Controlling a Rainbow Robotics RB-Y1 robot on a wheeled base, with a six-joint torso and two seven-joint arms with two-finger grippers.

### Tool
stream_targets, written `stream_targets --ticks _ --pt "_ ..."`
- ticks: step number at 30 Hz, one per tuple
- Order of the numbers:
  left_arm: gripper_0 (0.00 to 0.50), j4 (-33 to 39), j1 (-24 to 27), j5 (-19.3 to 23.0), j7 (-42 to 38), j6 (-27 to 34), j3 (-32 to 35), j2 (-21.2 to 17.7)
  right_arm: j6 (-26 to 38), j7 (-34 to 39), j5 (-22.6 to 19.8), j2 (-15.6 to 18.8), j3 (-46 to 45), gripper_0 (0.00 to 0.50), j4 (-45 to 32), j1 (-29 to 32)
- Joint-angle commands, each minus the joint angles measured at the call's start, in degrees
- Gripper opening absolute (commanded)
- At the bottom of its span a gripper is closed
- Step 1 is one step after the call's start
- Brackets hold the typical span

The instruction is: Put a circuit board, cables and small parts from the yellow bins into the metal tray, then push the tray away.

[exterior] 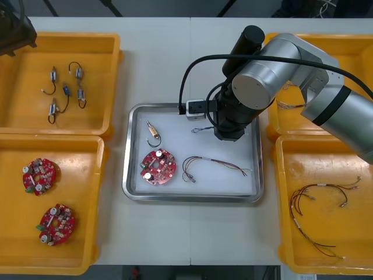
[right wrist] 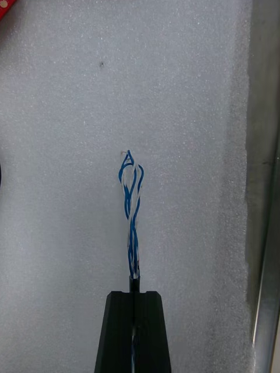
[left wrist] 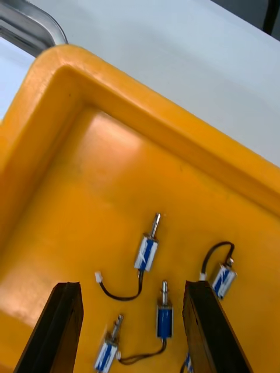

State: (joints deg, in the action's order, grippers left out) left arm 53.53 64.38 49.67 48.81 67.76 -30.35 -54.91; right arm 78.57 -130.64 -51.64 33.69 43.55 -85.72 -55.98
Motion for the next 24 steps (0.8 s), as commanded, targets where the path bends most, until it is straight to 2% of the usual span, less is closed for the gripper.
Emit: stream_targets --ticks 1,2,4,7,11,19,24 --pt "0.5 -3.3 2.9 -1.6 2.2 -5.6 -2.3 1.6 -0.6 -2.3 0.3 -0.2 0.5 0.201 -0.4 -2.6" --pt "0.5 -4.0 2.9 -1.6 2.2 -6.8 -3.0 1.9 -0.7 -2.5 0.1 -0.1 0.5 0.278 -0.4 -2.6" --pt "0.5 -4.8 2.9 -1.6 2.2 -8.6 -4.0 2.7 -0.7 -2.4 -0.1 0.2 0.5 0.377 -0.4 -2.6" --pt "0.5 -4.9 2.9 -1.7 1.8 -9.6 -5.4 3.5 -0.6 -2.4 -0.8 0.8 0.0 0.484 -0.4 -2.6" --pt "0.5 -5.0 2.8 -1.9 2.0 -9.6 -6.6 4.4 1.7 -2.3 -2.5 1.1 -3.1 0.495 -0.9 -2.6" --pt "0.5 -5.1 2.1 -2.6 1.8 -12.0 -12.3 5.4 11.3 -1.4 -3.2 1.1 -13.2 0.5 -2.9 -2.6" --pt "0.5 -7.8 2.1 -1.2 2.1 -14.6 -14.6 6.0 16.6 1.4 -3.6 1.4 -18.9 0.5 -2.9 -2.6"
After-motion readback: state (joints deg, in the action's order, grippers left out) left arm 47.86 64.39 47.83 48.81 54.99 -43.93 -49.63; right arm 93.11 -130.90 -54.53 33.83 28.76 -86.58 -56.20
